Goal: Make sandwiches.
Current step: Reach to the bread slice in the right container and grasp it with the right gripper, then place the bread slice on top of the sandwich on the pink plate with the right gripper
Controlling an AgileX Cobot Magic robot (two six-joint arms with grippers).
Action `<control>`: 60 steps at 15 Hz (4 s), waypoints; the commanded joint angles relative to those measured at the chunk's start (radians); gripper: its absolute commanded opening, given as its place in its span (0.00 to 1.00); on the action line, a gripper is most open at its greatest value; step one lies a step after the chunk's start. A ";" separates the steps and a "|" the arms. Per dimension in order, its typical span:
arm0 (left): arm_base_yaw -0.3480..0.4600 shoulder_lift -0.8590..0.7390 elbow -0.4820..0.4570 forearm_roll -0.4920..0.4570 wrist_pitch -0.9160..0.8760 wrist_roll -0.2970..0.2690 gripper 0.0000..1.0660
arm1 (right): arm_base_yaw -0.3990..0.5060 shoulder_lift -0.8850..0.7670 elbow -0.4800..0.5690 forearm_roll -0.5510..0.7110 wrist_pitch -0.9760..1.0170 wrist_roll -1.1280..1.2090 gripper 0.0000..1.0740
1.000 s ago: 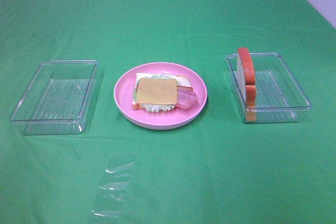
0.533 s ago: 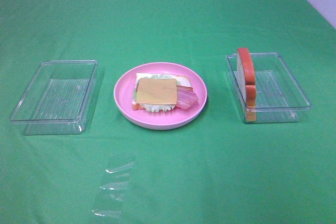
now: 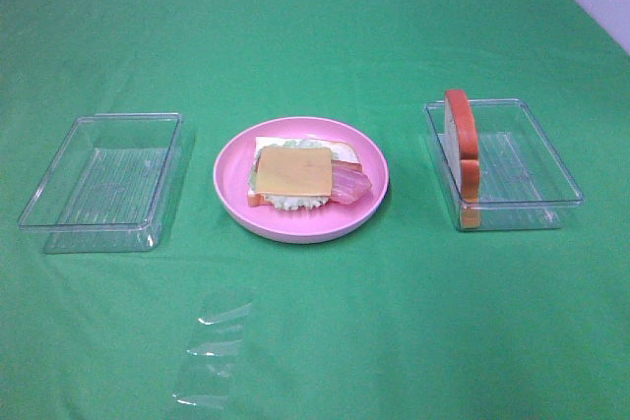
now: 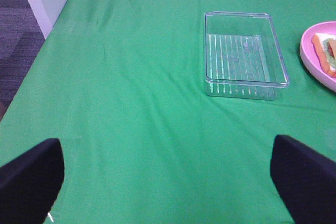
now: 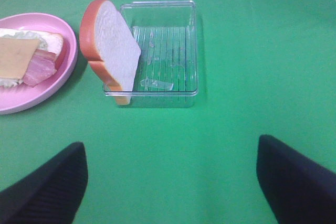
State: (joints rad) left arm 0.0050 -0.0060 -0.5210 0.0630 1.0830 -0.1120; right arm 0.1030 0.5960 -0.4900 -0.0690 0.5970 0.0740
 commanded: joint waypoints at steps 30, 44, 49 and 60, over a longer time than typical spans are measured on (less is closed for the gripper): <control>0.002 -0.019 0.002 -0.006 -0.004 0.001 0.94 | 0.208 1.172 -0.701 0.055 -0.058 -0.012 0.04; 0.002 -0.019 0.002 -0.006 -0.004 0.001 0.94 | 0.465 1.203 -0.701 0.674 -0.406 -0.068 0.04; 0.002 -0.019 0.002 -0.006 -0.004 0.001 0.94 | 0.462 1.296 -0.701 0.840 -0.492 -0.065 0.04; 0.002 -0.019 0.002 -0.006 -0.004 0.001 0.94 | 0.462 1.365 -0.701 0.818 -0.531 -0.245 0.75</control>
State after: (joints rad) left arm 0.0050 -0.0060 -0.5210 0.0630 1.0830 -0.1120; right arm 0.5660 1.9620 -1.1870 0.7590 0.0670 -0.1390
